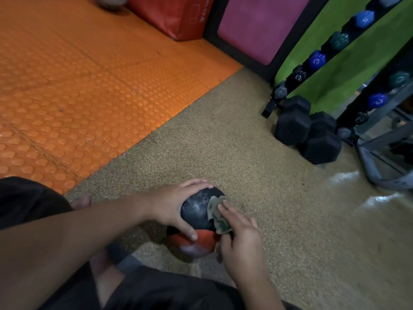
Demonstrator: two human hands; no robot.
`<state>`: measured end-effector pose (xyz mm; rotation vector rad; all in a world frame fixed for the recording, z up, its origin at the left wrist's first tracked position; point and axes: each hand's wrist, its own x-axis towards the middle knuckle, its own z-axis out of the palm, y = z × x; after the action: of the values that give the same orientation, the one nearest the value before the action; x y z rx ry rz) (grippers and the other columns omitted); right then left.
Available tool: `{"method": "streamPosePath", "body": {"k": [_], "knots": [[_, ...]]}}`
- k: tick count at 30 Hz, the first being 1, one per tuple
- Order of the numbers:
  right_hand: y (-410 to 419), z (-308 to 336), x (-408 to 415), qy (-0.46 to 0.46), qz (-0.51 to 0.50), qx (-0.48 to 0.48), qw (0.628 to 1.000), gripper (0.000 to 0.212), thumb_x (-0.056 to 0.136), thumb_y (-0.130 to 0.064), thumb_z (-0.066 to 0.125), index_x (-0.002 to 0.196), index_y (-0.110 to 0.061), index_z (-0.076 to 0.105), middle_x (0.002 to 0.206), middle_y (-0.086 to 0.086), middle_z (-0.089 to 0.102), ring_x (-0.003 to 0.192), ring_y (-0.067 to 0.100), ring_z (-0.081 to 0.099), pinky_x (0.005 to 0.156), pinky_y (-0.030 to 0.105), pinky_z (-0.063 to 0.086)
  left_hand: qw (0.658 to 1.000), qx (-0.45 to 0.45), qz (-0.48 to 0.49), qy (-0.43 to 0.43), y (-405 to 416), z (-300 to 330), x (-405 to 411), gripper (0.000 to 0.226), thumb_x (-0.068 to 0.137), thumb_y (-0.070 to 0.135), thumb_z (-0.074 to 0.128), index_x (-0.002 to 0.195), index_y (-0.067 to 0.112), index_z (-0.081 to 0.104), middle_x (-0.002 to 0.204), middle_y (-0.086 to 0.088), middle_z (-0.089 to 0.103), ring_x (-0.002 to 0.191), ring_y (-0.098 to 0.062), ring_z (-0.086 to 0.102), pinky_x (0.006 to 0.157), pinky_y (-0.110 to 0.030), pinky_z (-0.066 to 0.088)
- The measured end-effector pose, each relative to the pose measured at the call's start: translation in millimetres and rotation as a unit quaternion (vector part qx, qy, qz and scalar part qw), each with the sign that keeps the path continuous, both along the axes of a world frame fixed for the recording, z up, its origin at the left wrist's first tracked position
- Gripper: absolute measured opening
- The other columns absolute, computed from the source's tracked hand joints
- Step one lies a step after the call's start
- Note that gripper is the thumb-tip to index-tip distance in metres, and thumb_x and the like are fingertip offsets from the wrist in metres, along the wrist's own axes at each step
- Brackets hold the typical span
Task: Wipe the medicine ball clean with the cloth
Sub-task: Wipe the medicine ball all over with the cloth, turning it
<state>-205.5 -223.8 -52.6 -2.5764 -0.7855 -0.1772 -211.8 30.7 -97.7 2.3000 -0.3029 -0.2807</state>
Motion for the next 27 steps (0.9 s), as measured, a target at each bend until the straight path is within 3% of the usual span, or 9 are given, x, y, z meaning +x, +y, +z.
{"method": "streamPosePath", "body": {"k": [2,5,7,9,12,17,23,27], "knots": [[13,0,-9,-0.009,-0.054,0.006,0.998,0.068,0.072,0.003,0.065,0.135,-0.024,0.068,0.141,-0.019,0.059,0.114,0.018,0.056,0.099,0.033,0.051,1.0,0.0,0.004,-0.011,-9,6,5,0.128,0.053,0.08,0.089,0.148,0.075,0.003,0.165,0.037,-0.003,0.156,-0.007,0.016,0.127,-0.05,0.027],[17,-2,-30,-0.082,0.062,-0.067,0.992,0.063,0.068,-0.015,0.058,0.129,-0.02,0.071,0.139,-0.011,0.064,0.096,0.018,0.055,0.079,0.032,0.055,1.0,0.004,-0.008,0.001,-10,9,6,0.128,0.062,0.059,0.095,0.156,0.064,0.008,0.164,0.037,-0.004,0.152,-0.006,0.018,0.126,-0.045,0.026],[9,-1,-25,-0.097,0.091,-0.071,0.989,0.063,0.067,-0.017,0.055,0.127,-0.021,0.073,0.137,-0.012,0.066,0.093,0.017,0.054,0.076,0.031,0.054,1.0,0.008,-0.013,-0.005,-8,6,3,0.13,0.06,0.063,0.094,0.156,0.066,0.007,0.165,0.037,-0.006,0.155,-0.011,0.017,0.125,-0.052,0.028],[-3,-6,-7,-0.078,0.002,-0.049,0.996,0.062,0.067,-0.01,0.06,0.126,-0.024,0.072,0.133,-0.014,0.068,0.098,0.018,0.056,0.081,0.03,0.053,1.0,0.021,-0.004,-0.003,-10,8,0,0.133,0.055,0.075,0.091,0.155,0.066,0.005,0.166,0.036,-0.009,0.158,-0.013,0.014,0.126,-0.052,0.027],[-4,-4,3,-0.042,-0.104,-0.025,0.993,0.056,0.07,-0.013,0.058,0.124,-0.023,0.073,0.124,-0.011,0.071,0.102,0.025,0.062,0.085,0.029,0.049,1.0,0.015,0.004,0.003,-14,13,-1,0.132,0.056,0.073,0.092,0.158,0.061,0.009,0.166,0.036,-0.007,0.156,-0.01,0.015,0.126,-0.045,0.026],[10,3,-38,-0.092,0.075,-0.097,0.988,0.058,0.072,-0.028,0.055,0.127,-0.022,0.072,0.134,-0.011,0.065,0.098,0.019,0.059,0.074,0.03,0.056,1.0,-0.018,-0.001,0.001,-8,7,1,0.127,0.061,0.056,0.097,0.156,0.063,0.012,0.161,0.037,0.002,0.156,-0.009,0.019,0.125,-0.04,0.029],[-2,-2,0,-0.026,-0.117,-0.021,0.993,0.057,0.07,-0.02,0.055,0.124,-0.024,0.074,0.127,-0.012,0.069,0.108,0.023,0.064,0.087,0.026,0.045,1.0,0.002,0.029,0.011,-19,16,0,0.131,0.056,0.071,0.094,0.157,0.063,0.009,0.163,0.037,-0.002,0.154,-0.01,0.019,0.123,-0.043,0.031],[12,1,-42,-0.078,0.053,-0.078,0.993,0.056,0.07,-0.025,0.064,0.125,-0.021,0.073,0.13,-0.01,0.067,0.097,0.018,0.059,0.078,0.028,0.053,1.0,0.001,0.007,-0.001,-14,11,1,0.127,0.063,0.059,0.096,0.156,0.064,0.009,0.163,0.036,0.0,0.153,-0.009,0.021,0.123,-0.04,0.03]]}}
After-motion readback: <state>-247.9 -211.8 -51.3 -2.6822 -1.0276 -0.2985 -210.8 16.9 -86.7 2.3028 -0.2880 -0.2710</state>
